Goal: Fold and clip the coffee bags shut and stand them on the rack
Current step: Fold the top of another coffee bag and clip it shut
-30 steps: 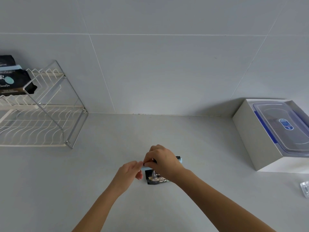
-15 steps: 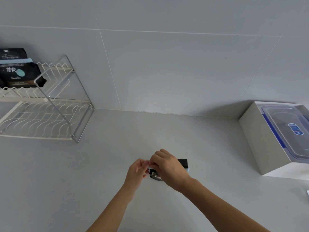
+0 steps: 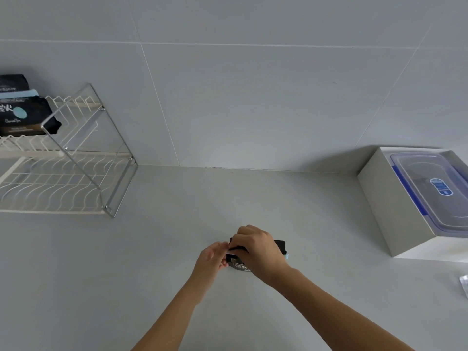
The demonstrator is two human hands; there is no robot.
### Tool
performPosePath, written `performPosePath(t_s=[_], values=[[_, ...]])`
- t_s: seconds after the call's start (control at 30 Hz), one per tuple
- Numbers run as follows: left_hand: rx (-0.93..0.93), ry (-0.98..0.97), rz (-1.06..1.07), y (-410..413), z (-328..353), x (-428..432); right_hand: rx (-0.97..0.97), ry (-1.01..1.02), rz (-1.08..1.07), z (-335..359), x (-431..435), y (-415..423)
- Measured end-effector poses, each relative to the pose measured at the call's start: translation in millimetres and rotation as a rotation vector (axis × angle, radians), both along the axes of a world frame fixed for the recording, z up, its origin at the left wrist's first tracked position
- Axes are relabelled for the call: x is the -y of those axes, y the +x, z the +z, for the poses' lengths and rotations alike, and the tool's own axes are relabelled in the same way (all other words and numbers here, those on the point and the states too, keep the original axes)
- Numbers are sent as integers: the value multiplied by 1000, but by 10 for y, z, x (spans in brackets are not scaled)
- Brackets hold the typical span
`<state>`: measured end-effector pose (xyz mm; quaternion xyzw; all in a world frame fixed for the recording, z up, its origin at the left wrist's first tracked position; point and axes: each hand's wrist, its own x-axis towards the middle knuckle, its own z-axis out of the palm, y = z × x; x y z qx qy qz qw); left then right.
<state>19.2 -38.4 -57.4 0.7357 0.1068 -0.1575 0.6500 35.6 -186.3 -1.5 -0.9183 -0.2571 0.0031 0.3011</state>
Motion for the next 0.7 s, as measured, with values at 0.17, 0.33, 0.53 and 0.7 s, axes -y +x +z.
performPosePath(t_s=[0.17, 0.33, 0.53, 0.7], values=[[66, 88, -11, -11, 12, 33, 11, -24, 11, 15, 42, 6], [54, 220, -18, 101, 26, -88, -35, 58, -155, 154, 253, 74], [457, 582, -51, 397, 397, 24, -194, 75, -302, 39, 923, 2], [489, 608, -411, 551, 722, 260, -284, 369, -466, -89, 1085, -51]])
